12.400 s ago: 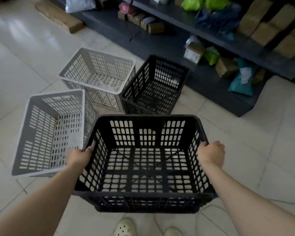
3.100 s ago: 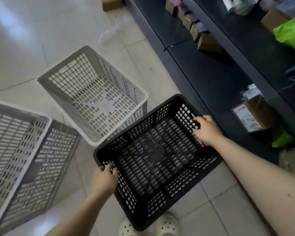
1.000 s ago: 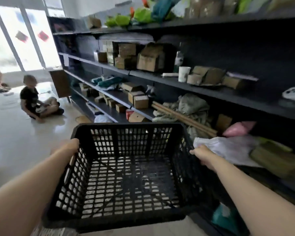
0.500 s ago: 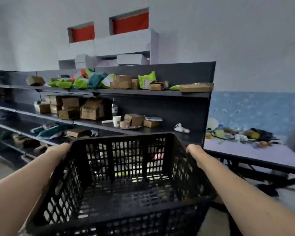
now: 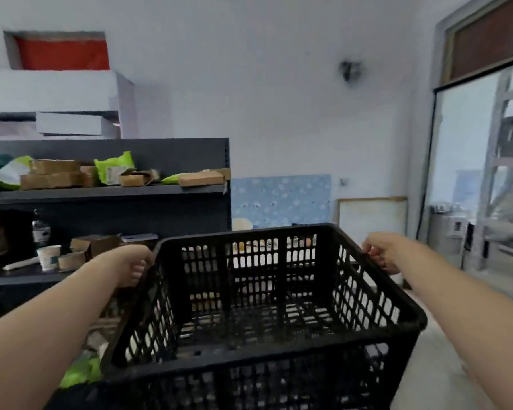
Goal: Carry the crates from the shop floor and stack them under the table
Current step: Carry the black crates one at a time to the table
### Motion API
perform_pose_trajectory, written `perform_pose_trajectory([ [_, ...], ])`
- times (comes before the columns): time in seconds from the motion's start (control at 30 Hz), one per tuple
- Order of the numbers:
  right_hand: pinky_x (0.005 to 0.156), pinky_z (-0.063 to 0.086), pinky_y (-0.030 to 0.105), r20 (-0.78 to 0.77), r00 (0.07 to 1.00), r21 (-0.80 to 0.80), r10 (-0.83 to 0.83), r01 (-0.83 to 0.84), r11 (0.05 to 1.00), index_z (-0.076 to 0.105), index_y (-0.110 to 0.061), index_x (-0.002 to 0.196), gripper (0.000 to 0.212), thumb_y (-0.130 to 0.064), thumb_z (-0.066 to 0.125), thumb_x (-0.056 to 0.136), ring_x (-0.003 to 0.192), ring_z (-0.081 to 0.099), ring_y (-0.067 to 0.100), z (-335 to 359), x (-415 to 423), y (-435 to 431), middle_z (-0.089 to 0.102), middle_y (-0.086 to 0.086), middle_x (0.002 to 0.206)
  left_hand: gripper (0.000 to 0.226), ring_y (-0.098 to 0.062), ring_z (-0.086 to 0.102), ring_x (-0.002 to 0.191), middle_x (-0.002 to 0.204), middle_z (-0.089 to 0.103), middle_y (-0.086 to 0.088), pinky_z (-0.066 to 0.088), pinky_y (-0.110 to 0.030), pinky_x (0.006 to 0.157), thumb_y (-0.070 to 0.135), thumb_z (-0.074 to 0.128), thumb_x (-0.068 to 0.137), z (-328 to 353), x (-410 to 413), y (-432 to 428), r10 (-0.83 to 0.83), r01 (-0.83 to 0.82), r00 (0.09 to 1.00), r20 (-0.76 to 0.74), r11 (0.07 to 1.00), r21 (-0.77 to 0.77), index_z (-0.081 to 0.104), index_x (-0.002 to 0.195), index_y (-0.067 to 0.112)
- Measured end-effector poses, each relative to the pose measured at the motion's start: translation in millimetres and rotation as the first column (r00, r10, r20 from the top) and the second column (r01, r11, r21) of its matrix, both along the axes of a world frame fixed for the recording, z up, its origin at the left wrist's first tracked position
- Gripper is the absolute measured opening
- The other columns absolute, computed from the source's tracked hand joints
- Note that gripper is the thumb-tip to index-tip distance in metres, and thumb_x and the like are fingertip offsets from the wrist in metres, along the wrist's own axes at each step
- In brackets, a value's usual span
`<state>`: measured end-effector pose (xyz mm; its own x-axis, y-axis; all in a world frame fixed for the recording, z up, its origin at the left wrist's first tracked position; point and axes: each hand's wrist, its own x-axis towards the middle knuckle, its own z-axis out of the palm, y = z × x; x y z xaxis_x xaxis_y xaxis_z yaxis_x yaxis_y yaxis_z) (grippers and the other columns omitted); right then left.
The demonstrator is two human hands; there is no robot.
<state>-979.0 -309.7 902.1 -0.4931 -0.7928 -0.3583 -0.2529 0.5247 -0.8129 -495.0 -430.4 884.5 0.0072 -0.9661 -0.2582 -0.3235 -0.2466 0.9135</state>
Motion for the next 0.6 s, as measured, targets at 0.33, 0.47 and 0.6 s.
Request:
perform_pose_trajectory([
  [0.33, 0.054, 0.024, 0.027, -0.249, 0.929, -0.033, -0.274, 0.274, 0.961, 0.035, -0.006, 0.058, 0.034, 0.002, 0.039, 0.09, 0.051, 0.028, 0.021, -6, -204, 16, 0.03, 0.011, 0.049, 0.04, -0.012, 0.02, 0.023, 0.033, 0.02, 0.002, 0.026, -0.015, 0.037, 0.0, 0.038, 0.09, 15, -232, -73, -0.249, 0.253, 0.967, -0.052, 0.963, 0.096, 0.025, 0.057, 0.02],
  [0.47, 0.053, 0.022, 0.028, -0.256, 0.916, 0.005, -0.309, 0.321, 0.947, 0.035, -0.003, 0.059, 0.032, 0.005, 0.038, 0.09, 0.052, 0.028, 0.023, -18, -279, -18, 0.034, 0.013, 0.053, 0.031, -0.011, 0.023, 0.027, 0.04, 0.024, 0.002, 0.029, -0.013, 0.033, -0.001, 0.041, 0.088, -6, -307, -120, -0.245, 0.254, 0.967, -0.075, 0.956, 0.147, 0.036, 0.061, 0.015],
  [0.6, 0.055, 0.024, 0.029, -0.199, 0.928, 0.063, -0.314, 0.332, 0.941, 0.037, -0.003, 0.063, 0.03, 0.0, 0.041, 0.092, 0.055, 0.029, 0.025, -28, -339, -62, 0.031, 0.011, 0.063, 0.029, -0.014, 0.043, 0.024, 0.036, 0.041, -0.002, 0.045, -0.02, 0.031, -0.001, 0.05, 0.09, -20, -366, -161, -0.284, 0.273, 0.959, 0.021, 0.938, 0.212, 0.046, 0.063, 0.007],
])
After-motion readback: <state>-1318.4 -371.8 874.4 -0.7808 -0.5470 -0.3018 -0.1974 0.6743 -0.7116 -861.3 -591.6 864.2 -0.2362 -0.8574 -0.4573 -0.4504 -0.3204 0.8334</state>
